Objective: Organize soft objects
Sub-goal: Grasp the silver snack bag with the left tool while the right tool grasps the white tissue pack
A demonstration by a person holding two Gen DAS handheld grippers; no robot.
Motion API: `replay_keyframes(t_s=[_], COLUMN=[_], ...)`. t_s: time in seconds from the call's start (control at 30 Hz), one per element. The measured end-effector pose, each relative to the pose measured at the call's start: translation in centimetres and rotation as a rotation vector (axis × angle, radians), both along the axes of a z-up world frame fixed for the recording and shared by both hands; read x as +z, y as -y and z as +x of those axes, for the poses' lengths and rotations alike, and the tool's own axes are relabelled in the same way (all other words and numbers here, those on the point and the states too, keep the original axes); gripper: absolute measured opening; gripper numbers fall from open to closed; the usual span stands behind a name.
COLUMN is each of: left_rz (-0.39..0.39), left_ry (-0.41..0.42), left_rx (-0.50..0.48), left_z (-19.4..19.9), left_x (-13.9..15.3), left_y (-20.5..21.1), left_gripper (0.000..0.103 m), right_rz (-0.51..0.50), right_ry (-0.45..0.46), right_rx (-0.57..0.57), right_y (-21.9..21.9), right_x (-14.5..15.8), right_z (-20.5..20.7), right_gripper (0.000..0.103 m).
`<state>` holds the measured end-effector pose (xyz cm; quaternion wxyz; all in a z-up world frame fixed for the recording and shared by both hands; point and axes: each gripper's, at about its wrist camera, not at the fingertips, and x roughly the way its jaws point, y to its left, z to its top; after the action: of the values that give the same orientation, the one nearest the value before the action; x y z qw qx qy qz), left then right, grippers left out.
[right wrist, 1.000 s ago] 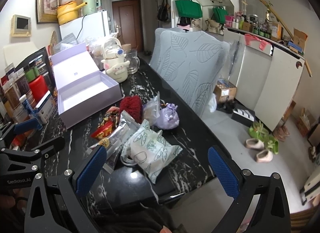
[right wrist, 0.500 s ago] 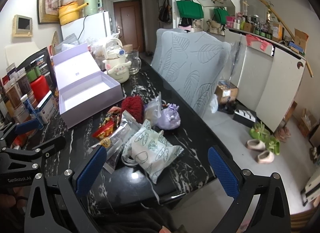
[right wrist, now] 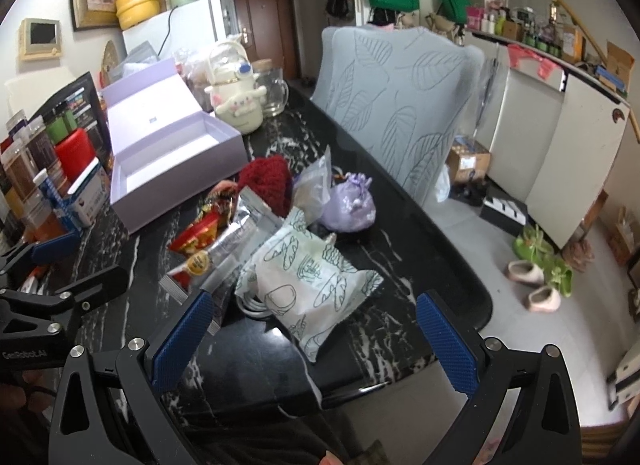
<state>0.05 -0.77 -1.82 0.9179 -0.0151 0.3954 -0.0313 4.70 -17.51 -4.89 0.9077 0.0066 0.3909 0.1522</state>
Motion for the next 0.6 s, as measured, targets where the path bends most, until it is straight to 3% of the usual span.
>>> replay_keyframes(t_s=[0.3,0.6], left_rz=[-0.040,-0.081], left_ry=[-0.076,-0.146], left_rx=[0.010,0.047], left_z=[1.6,3.3], left_x=[-2.4,-4.0], left_y=[-0.7,-0.8], left_gripper=[0.103,0.103], right_rz=[-0.040,-0.113], right_ry=[-0.027,0.007], right_rx=[0.053,0.212], right_y=[-0.8,-1.9], right_x=[-2.6,-4.4], right_z=[2.2,4.3], right_gripper=[0.103,0.103])
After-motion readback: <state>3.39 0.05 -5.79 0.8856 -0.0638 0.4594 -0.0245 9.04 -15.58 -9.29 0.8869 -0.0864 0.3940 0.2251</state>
